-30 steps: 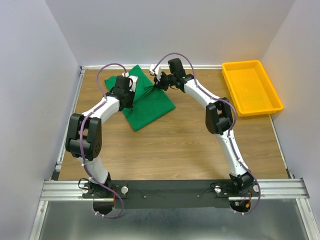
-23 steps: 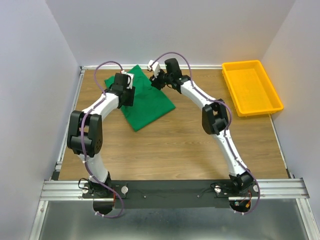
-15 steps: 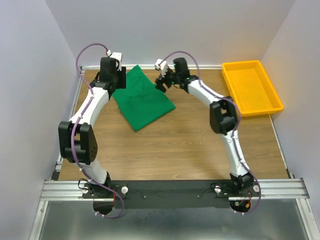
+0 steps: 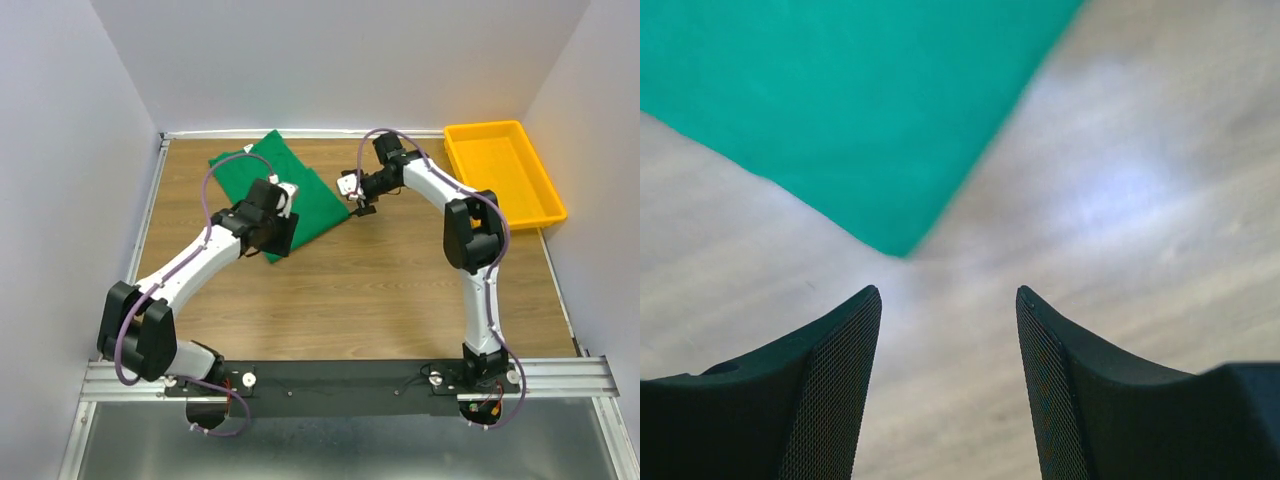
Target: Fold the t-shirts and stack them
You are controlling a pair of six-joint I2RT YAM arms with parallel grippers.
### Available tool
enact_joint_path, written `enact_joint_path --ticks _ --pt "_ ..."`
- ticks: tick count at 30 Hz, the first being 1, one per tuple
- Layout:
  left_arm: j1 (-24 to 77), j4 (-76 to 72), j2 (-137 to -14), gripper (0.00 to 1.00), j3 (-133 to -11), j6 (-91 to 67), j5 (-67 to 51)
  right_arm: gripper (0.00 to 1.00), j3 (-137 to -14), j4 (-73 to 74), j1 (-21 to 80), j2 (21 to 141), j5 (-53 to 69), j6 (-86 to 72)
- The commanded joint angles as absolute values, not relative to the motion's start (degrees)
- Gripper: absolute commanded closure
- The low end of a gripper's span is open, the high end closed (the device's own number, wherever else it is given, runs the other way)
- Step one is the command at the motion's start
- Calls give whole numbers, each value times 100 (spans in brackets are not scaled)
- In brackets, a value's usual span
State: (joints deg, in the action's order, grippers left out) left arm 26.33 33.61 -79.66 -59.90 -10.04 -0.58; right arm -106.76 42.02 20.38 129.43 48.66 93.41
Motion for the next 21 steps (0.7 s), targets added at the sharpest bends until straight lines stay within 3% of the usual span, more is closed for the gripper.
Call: enact_joint_path --ticks 1,7,13,21 --pt "3312 4129 -8111 36 -6362 -1406 1330 18 -10890 4790 1952 13061 4903 9659" --pt "3885 4613 -9032 34 -6705 -1634 1887 17 -9934 4816 1863 12516 5168 10081" --pt "3806 4316 -9755 36 -6785 -1688 2565 17 -9879 4808 1934 12489 5309 9844" --pt "3718 3762 -10300 41 -6899 -1354 2522 18 -9958 4790 2109 12507 5414 9721"
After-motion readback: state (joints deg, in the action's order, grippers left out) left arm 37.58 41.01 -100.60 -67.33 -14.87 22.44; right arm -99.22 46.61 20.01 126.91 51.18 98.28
